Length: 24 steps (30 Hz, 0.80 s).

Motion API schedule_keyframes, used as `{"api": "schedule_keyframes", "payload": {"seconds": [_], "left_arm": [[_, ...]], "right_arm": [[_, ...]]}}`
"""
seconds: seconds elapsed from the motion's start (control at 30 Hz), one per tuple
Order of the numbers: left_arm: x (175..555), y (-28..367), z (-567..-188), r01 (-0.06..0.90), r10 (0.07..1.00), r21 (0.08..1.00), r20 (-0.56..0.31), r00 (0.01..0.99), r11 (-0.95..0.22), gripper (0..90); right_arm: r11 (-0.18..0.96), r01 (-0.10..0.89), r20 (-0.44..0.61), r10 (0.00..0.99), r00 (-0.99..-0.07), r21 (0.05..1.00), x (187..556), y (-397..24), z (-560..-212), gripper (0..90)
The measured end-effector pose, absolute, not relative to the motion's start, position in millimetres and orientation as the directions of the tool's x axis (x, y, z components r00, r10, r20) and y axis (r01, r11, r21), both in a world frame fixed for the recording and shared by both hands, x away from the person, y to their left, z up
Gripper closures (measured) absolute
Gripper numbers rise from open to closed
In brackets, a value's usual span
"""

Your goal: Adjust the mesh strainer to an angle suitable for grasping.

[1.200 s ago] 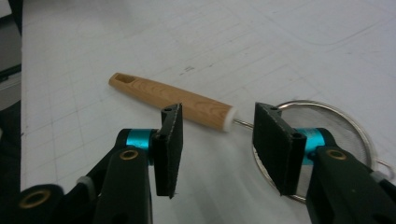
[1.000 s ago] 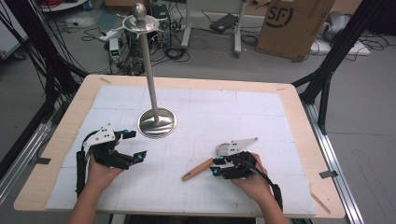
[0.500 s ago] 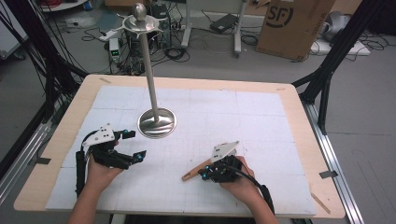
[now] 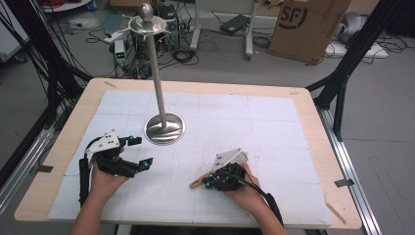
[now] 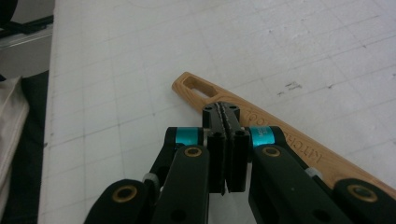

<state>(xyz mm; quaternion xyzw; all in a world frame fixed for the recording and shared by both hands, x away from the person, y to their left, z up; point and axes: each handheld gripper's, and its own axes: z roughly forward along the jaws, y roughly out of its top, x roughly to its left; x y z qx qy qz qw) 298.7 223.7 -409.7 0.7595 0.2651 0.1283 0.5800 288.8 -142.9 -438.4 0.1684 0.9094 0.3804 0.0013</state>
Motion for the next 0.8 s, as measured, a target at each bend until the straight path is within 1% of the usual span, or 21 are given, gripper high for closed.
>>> {"api": "schedule_keyframes", "payload": {"seconds": [0.27, 0.5, 0.63, 0.8], "left_arm": [[299, 225, -409, 0.254, 0.553, 0.950, -0.116, 0.825, -0.180, 9.5], [299, 224, -409, 0.255, 0.553, 0.950, -0.117, 0.825, -0.178, 9.5], [299, 225, -409, 0.256, 0.552, 0.950, -0.119, 0.826, -0.179, 9.6], [299, 224, -410, 0.257, 0.550, 0.950, -0.120, 0.826, -0.178, 9.6]], "right_arm": [[0.653, 0.318, 0.129, 0.321, -0.938, 0.687, 300, -132, -438, 89.8], [0.659, 0.312, 0.109, 0.331, -0.937, 0.684, 308, -124, -437, 89.8], [0.668, 0.325, 0.113, 0.341, -0.933, 0.669, 311, -121, -435, 89.8], [0.658, 0.320, 0.109, 0.340, -0.934, 0.681, 318, -116, -434, 89.8]]}}
